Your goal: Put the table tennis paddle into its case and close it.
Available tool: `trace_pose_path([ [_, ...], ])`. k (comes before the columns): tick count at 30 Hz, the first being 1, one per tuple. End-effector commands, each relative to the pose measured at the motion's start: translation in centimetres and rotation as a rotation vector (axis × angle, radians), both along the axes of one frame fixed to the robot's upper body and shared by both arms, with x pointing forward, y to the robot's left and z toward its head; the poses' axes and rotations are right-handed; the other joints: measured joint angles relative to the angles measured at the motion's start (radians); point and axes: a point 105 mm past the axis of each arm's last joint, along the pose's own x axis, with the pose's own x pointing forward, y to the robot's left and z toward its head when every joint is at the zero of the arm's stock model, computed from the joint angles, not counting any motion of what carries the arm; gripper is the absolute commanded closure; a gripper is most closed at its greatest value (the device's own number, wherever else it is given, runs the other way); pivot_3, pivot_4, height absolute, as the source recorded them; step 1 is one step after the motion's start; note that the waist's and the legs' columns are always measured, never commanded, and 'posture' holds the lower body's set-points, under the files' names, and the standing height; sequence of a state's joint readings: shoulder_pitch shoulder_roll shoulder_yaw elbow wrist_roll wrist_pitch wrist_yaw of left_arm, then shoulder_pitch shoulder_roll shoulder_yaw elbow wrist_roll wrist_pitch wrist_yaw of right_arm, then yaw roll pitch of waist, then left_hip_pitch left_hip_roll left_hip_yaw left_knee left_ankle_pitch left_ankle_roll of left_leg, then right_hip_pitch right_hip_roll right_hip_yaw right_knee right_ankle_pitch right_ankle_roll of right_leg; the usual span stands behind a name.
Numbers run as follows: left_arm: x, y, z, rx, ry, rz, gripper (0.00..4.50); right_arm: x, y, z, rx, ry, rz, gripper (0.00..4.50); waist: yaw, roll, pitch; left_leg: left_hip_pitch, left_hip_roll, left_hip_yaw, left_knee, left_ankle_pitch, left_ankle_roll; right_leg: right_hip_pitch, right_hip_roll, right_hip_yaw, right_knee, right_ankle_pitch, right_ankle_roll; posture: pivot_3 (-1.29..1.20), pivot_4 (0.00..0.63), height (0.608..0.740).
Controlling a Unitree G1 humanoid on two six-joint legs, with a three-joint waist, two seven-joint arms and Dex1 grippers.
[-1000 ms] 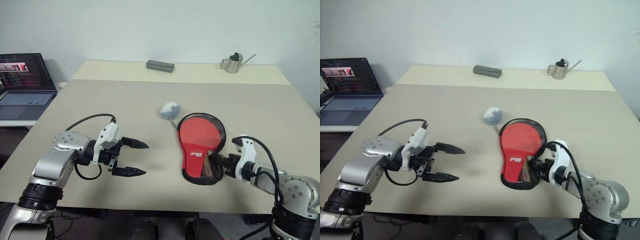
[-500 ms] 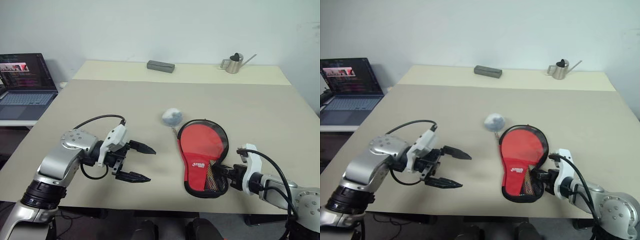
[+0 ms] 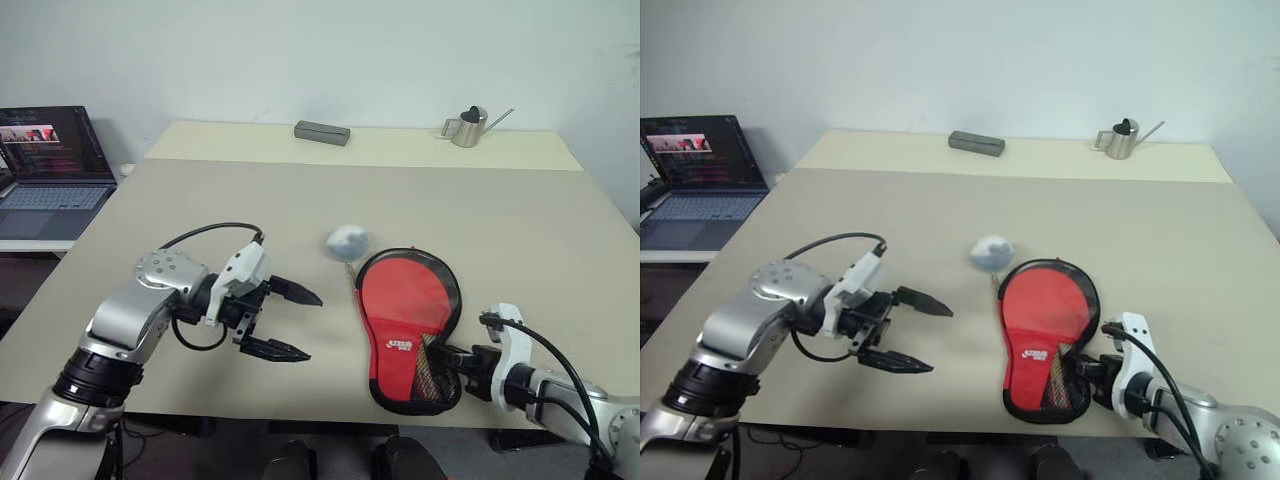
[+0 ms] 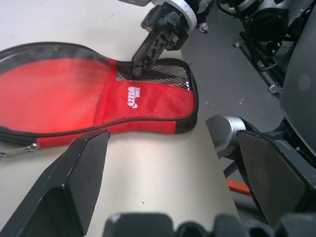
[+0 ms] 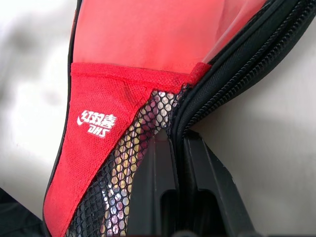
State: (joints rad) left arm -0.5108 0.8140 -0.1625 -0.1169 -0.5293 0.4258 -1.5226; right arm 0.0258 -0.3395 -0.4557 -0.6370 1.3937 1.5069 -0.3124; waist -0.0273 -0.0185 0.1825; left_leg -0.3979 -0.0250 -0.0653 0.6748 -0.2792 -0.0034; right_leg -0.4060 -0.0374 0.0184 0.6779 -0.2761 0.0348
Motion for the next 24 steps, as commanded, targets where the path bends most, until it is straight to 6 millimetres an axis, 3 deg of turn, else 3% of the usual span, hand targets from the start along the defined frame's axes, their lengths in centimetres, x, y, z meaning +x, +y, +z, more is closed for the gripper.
trace_pose_path([
  [1, -0.4, -0.2, 0.6, -0.008, -0.007, -0.06, 0.0, -1.1, 0.2, -0.9, -0.018, 0.062, 0.021, 4.44, 0.0, 0.0, 0.0, 0.0, 0.0, 0.0, 0.0, 0.0, 0.0, 0.0, 0.0, 0.0, 0.0, 0.0, 0.0, 0.0, 0.15, 0.74],
  [10, -0.4, 0.1, -0.2, -0.011, -0.002, -0.059, 0.0, -0.4, -0.6, -0.4, -0.049, 0.082, -0.063, 4.44, 0.0, 0.0, 0.0, 0.0, 0.0, 0.0, 0.0, 0.0, 0.0, 0.0, 0.0, 0.0, 0.0, 0.0, 0.0, 0.0, 0.15, 0.74],
  [13, -0.4, 0.2, -0.4, -0.012, -0.007, -0.057, 0.0, -0.1, -1.5, -0.3, -0.061, 0.088, -0.135, 3.73, 0.0, 0.0, 0.0, 0.0, 0.0, 0.0, 0.001, 0.0, 0.0, 0.001, 0.0, 0.0, 0.0, 0.0, 0.0, 0.0, 0.15, 0.74],
  [19, -0.1, 0.6, -0.6, -0.008, -0.02, -0.049, 0.0, 0.3, -2.6, 0.9, -0.06, 0.049, -0.235, 1.76, 0.001, 0.0, 0.0, 0.0, 0.0, 0.0, 0.001, 0.0, 0.0, 0.001, 0.0, 0.001, 0.0, 0.0, 0.0, 0.0, 0.15, 0.74],
  [24, 0.0, 0.7, -0.8, -0.017, -0.032, -0.033, 0.0, 2.0, -5.0, 5.2, -0.086, -0.187, -0.194, 0.07, 0.0, 0.0, 0.0, 0.0, -0.001, 0.001, 0.002, 0.0, 0.0, 0.001, 0.001, 0.0, 0.0, 0.0, 0.0, 0.0, 0.15, 0.74],
])
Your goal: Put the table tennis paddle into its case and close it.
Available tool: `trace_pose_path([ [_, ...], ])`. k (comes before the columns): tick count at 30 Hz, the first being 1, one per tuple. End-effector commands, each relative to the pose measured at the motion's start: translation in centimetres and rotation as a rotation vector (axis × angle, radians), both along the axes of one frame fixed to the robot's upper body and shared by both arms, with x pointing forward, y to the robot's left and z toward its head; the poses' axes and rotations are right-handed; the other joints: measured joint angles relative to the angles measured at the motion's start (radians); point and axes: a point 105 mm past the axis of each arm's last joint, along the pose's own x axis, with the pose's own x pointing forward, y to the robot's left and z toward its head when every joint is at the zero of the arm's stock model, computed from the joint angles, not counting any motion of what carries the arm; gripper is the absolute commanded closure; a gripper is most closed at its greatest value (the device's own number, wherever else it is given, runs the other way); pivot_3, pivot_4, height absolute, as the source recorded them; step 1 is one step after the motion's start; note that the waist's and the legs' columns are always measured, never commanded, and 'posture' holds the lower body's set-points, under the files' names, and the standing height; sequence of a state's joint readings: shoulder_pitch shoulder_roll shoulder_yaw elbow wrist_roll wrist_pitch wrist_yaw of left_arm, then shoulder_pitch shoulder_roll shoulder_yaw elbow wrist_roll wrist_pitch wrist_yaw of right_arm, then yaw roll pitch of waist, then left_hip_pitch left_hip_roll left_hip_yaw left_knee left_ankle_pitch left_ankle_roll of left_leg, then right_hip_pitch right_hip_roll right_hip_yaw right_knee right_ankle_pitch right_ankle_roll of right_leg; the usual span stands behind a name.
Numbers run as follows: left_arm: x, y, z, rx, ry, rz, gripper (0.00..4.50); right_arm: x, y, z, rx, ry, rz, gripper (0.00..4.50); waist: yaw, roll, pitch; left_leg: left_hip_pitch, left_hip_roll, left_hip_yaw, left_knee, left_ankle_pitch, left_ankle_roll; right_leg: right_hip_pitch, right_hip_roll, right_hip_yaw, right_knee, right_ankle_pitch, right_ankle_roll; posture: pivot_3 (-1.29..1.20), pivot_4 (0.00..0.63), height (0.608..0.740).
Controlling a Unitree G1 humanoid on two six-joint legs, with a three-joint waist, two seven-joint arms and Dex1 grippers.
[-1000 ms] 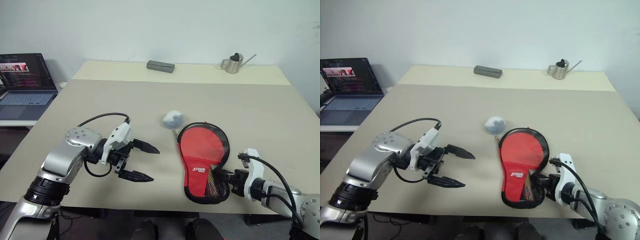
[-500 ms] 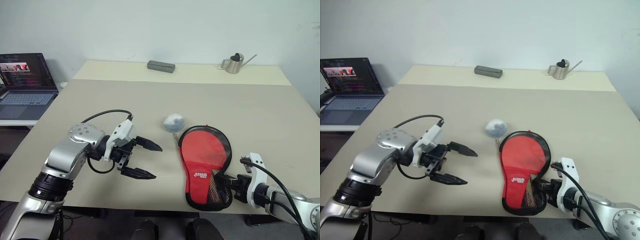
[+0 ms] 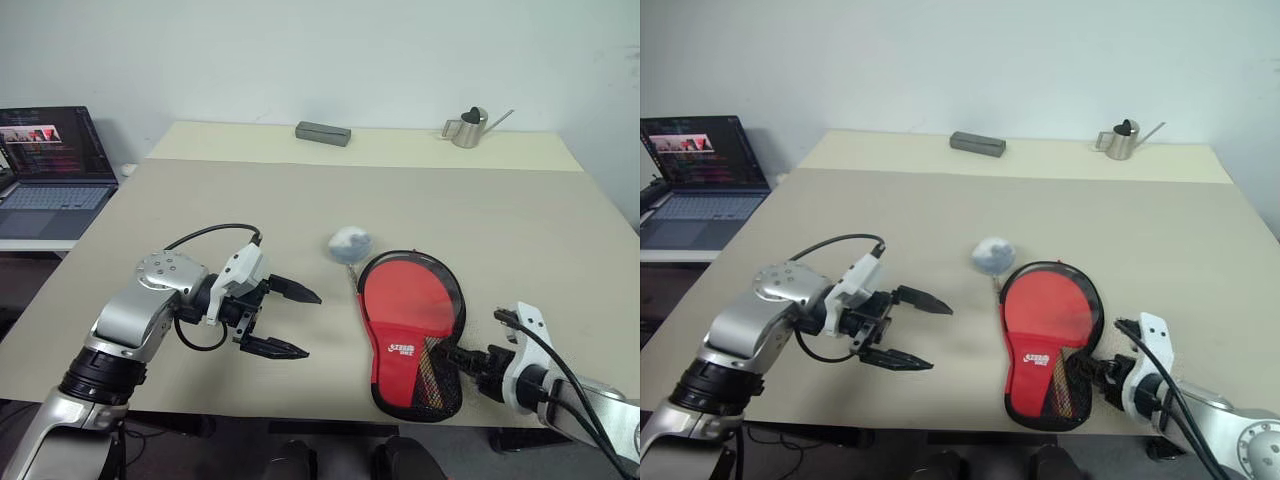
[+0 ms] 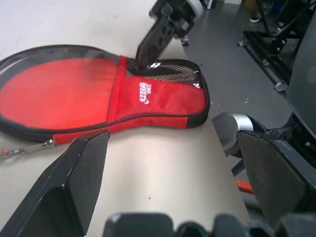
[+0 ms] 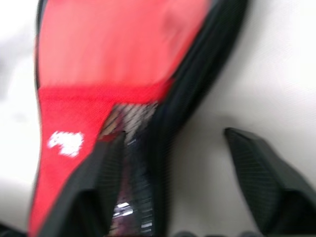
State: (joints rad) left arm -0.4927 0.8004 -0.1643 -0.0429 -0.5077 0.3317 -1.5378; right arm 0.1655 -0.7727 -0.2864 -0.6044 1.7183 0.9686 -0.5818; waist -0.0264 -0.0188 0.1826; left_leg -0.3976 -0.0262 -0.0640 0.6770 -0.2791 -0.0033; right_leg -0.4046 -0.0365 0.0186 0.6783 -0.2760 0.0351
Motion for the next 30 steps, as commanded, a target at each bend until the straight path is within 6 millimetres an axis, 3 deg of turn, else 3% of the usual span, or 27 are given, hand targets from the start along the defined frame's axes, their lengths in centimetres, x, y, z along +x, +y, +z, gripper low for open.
trace_pose_path([
  [1, -0.5, 0.1, 0.1, -0.004, -0.017, -0.042, 0.0, 1.4, -1.3, 4.3, -0.066, -0.229, 0.075, 0.07, -0.001, 0.0, 0.0, 0.0, 0.0, 0.0, 0.0, 0.0, 0.0, 0.0, 0.0, 0.0, 0.0, 0.0, 0.0, 0.0, 0.15, 0.74],
  [4, 0.2, 0.5, 0.1, -0.015, -0.027, -0.001, 0.0, 2.2, -2.5, 7.1, -0.155, -0.384, 0.141, 0.07, -0.002, 0.0, 0.0, 0.001, 0.002, 0.0, 0.0, 0.0, 0.0, 0.0, 0.002, 0.0, 0.0, 0.0, 0.0, 0.0, 0.15, 0.74],
  [7, 1.4, 0.9, 0.5, -0.026, -0.056, 0.053, 0.0, 2.5, -1.3, 9.9, -0.185, -0.536, 0.27, 0.02, -0.002, 0.0, 0.0, 0.001, 0.003, -0.001, -0.001, 0.0, 0.0, 0.0, 0.003, 0.0, 0.001, 0.0, -0.001, 0.0, 0.15, 0.74],
  [9, 2.2, 1.2, 0.7, -0.026, -0.081, 0.079, 0.0, 2.5, -0.4, 10.5, -0.197, -0.591, 0.349, 0.02, -0.002, 0.0, 0.0, 0.002, 0.003, 0.0, 0.0, 0.0, 0.0, 0.0, 0.003, 0.0, 0.001, 0.0, -0.001, 0.0, 0.15, 0.74],
  [13, 4.2, 1.9, 1.7, -0.054, -0.141, 0.17, 0.0, 2.3, 2.2, 10.7, -0.248, -0.652, 0.58, 0.02, -0.001, 0.0, 0.0, 0.001, 0.002, 0.0, 0.0, 0.0, 0.0, 0.0, 0.003, -0.001, 0.001, 0.0, -0.001, 0.0, 0.15, 0.74],
  [18, 5.9, 3.1, 2.6, -0.074, -0.199, 0.272, 0.0, 3.9, 4.3, 10.9, -0.294, -0.723, 0.762, 0.02, -0.004, 0.0, 0.001, 0.001, 0.002, 0.0, 0.0, 0.0, 0.0, 0.0, 0.0, 0.0, 0.001, 0.0, -0.001, 0.0, 0.15, 0.74],
  [23, 6.6, 4.1, 3.0, -0.084, -0.216, 0.342, 0.0, 5.6, 6.2, 10.5, -0.297, -0.769, 0.87, 0.02, -0.003, -0.001, 0.001, 0.0, 0.002, -0.001, 0.0, 0.0, 0.0, -0.001, 0.0, -0.001, 0.001, 0.0, -0.001, 0.0, 0.15, 0.74],
  [30, 6.9, 4.5, 3.5, -0.093, -0.231, 0.4, 0.0, 7.0, 7.6, 8.1, -0.285, -0.723, 0.947, 0.02, -0.002, -0.001, 0.001, -0.001, 0.001, -0.001, 0.0, 0.0, 0.0, -0.002, -0.001, -0.001, 0.001, 0.0, -0.001, 0.0, 0.15, 0.74],
])
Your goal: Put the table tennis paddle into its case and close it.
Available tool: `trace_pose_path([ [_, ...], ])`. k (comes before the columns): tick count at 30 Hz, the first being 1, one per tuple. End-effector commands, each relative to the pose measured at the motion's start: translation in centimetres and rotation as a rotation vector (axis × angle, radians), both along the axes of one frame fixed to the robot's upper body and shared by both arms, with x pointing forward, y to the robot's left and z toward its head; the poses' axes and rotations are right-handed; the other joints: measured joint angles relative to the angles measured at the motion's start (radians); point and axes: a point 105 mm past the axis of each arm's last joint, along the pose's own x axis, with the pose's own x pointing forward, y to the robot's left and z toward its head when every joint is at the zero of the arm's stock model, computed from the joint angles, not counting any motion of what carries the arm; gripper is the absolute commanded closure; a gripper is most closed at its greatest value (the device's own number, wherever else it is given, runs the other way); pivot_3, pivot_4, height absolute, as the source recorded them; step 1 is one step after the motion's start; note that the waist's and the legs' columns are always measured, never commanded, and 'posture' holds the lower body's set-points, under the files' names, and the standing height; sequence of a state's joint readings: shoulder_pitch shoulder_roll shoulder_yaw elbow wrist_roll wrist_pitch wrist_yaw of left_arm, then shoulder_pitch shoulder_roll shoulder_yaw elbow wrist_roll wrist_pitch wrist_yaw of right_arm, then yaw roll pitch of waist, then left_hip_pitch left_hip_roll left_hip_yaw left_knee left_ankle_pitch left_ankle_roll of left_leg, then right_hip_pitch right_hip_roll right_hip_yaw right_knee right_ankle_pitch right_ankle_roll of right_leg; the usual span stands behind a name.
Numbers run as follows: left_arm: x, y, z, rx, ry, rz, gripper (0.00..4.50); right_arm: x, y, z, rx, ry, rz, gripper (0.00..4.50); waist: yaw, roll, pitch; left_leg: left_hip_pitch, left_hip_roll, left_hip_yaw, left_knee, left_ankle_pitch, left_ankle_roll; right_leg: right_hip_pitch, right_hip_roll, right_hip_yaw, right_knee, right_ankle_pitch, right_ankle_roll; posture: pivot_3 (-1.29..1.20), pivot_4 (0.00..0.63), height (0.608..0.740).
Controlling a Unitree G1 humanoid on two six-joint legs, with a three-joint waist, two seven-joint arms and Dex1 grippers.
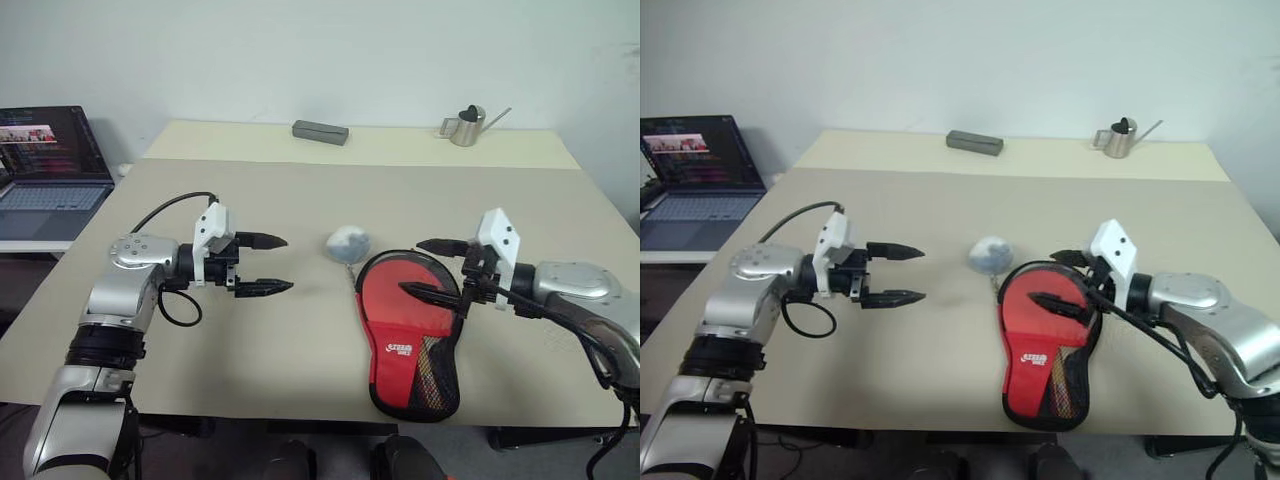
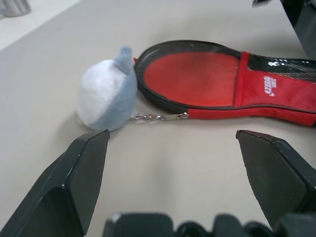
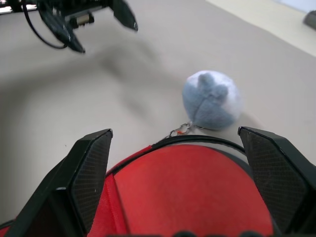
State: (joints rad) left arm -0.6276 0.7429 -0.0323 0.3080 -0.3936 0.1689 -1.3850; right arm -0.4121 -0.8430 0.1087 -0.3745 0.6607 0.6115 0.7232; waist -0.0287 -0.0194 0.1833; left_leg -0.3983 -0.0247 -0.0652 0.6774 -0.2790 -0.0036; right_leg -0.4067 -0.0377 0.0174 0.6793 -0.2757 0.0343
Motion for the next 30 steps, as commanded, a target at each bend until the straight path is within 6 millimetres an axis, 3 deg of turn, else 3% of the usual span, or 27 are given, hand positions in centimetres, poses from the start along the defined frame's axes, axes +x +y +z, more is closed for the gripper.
trace_pose_path([
  [1, 0.2, 0.4, 1.6, -0.002, -0.052, 0.034, 0.0, 0.4, 0.6, -0.3, 0.01, 0.027, 0.031, 0.02, 0.001, 0.0, 0.0, 0.0, 0.0, 0.0, 0.0, 0.0, 0.0, 0.0, 0.0, 0.0, 0.0, 0.0, 0.0, 0.0, 0.15, 0.74],
  [15, 2.1, 0.2, 2.5, -0.018, -0.065, 0.103, 0.0, 1.9, 2.9, -4.8, 0.039, 0.09, 0.067, 0.02, 0.0, 0.0, 0.0, 0.0, 0.0, 0.0, 0.0, 0.0, 0.0, -0.001, 0.0, 0.0, 0.001, 0.0, 0.0, 0.0, 0.15, 0.74],
  [25, 3.2, -0.3, 1.9, 0.028, -0.038, 0.131, 0.0, 3.0, 2.6, -9.4, -0.044, 0.185, 0.037, 0.02, -0.001, 0.0, 0.0, 0.001, -0.001, 0.0, 0.0, 0.0, 0.0, -0.001, 0.001, 0.0, 0.002, 0.0, 0.0, 0.0, 0.15, 0.74],
  [30, 4.0, -0.7, 1.1, 0.09, -0.038, 0.138, 0.0, 3.5, 2.4, -10.6, -0.09, 0.195, 0.021, 0.02, -0.001, 0.0, 0.0, 0.003, -0.001, 0.0, 0.001, 0.0, 0.0, 0.001, 0.001, 0.0, 0.002, 0.0, -0.001, 0.0, 0.15, 0.74],
])
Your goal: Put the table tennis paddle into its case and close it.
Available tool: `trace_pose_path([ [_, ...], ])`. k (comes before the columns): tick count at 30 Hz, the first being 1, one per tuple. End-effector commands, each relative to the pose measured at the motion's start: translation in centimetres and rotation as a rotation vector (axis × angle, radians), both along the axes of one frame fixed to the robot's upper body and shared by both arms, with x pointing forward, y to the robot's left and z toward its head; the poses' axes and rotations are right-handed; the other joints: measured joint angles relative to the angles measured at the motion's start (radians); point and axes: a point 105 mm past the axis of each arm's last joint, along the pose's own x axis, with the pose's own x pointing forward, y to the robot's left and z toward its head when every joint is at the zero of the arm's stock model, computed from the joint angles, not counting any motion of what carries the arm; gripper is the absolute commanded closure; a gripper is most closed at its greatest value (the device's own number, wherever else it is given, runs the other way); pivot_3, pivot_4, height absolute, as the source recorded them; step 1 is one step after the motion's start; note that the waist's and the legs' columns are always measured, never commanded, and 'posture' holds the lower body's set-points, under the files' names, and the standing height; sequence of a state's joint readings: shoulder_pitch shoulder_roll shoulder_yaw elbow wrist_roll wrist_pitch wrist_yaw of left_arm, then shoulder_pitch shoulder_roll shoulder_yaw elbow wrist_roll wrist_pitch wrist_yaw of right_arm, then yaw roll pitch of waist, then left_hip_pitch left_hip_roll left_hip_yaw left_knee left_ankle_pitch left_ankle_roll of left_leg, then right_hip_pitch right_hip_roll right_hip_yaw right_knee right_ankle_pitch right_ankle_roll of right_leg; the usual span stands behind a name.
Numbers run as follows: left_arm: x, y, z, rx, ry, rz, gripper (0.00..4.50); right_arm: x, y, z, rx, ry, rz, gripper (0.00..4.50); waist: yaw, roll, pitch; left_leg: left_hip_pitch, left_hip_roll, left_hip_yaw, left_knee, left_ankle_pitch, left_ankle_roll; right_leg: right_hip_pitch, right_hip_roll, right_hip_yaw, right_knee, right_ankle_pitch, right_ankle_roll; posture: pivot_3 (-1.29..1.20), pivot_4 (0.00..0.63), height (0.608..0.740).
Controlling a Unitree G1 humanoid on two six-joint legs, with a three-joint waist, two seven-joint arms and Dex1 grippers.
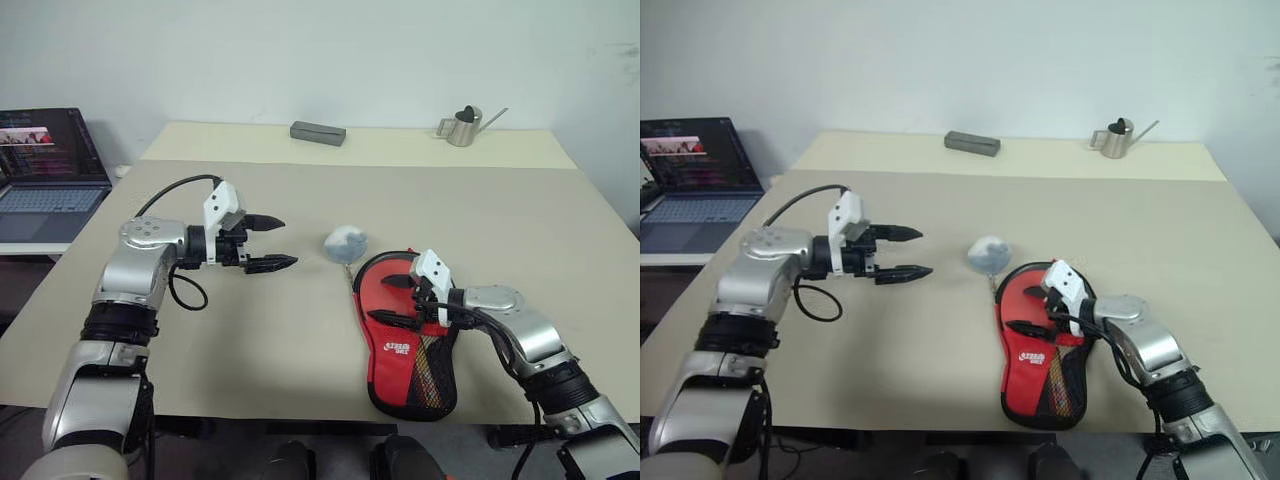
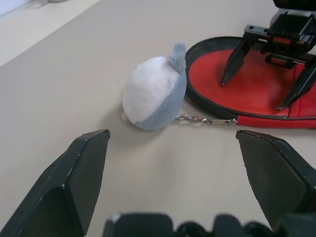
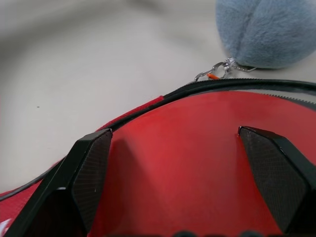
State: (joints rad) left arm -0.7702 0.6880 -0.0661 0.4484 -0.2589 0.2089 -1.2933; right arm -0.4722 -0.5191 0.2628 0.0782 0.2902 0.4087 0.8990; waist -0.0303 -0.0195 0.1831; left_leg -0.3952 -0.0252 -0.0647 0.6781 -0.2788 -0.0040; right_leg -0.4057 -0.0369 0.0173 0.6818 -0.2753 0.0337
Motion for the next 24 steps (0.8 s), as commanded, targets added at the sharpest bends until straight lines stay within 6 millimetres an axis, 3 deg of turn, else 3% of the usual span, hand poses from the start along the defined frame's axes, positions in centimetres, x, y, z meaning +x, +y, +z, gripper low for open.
trace_pose_path([
  [1, 0.9, -0.6, 0.4, 0.064, -0.049, 0.001, 0.0, 0.0, -0.5, -2.2, -0.066, 0.055, -0.014, 0.02, 0.0, 0.0, 0.0, 0.001, 0.0, 0.0, 0.0, 0.0, 0.0, 0.001, 0.0, 0.0, 0.0, 0.0, 0.0, 0.0, 0.15, 0.74],
  [7, 2.7, -1.7, -0.7, 0.16, -0.087, 0.001, 0.0, -0.3, -0.1, -2.8, -0.082, 0.074, 0.006, 0.02, 0.0, -0.001, -0.001, 0.001, 0.0, 0.0, 0.0, 0.0, 0.0, 0.001, 0.001, 0.0, 0.0, 0.0, 0.0, 0.0, 0.15, 0.74],
  [14, 5.4, -4.0, -0.2, 0.205, -0.177, 0.019, 0.0, -0.5, 0.5, -2.9, -0.073, 0.084, 0.013, 0.02, -0.004, -0.003, -0.002, 0.001, 0.0, 0.0, 0.001, 0.0, 0.0, 0.001, 0.001, 0.0, 0.001, 0.001, 0.0, 0.0, 0.15, 0.74],
  [24, 5.9, -6.2, -0.7, 0.279, -0.199, -0.046, 0.0, -0.6, 0.9, -2.6, -0.053, 0.092, 0.001, 0.02, -0.007, -0.003, -0.002, 0.002, 0.0, 0.001, 0.001, 0.0, 0.0, 0.001, 0.003, 0.0, 0.001, 0.001, 0.0, 0.0, 0.15, 0.74],
])
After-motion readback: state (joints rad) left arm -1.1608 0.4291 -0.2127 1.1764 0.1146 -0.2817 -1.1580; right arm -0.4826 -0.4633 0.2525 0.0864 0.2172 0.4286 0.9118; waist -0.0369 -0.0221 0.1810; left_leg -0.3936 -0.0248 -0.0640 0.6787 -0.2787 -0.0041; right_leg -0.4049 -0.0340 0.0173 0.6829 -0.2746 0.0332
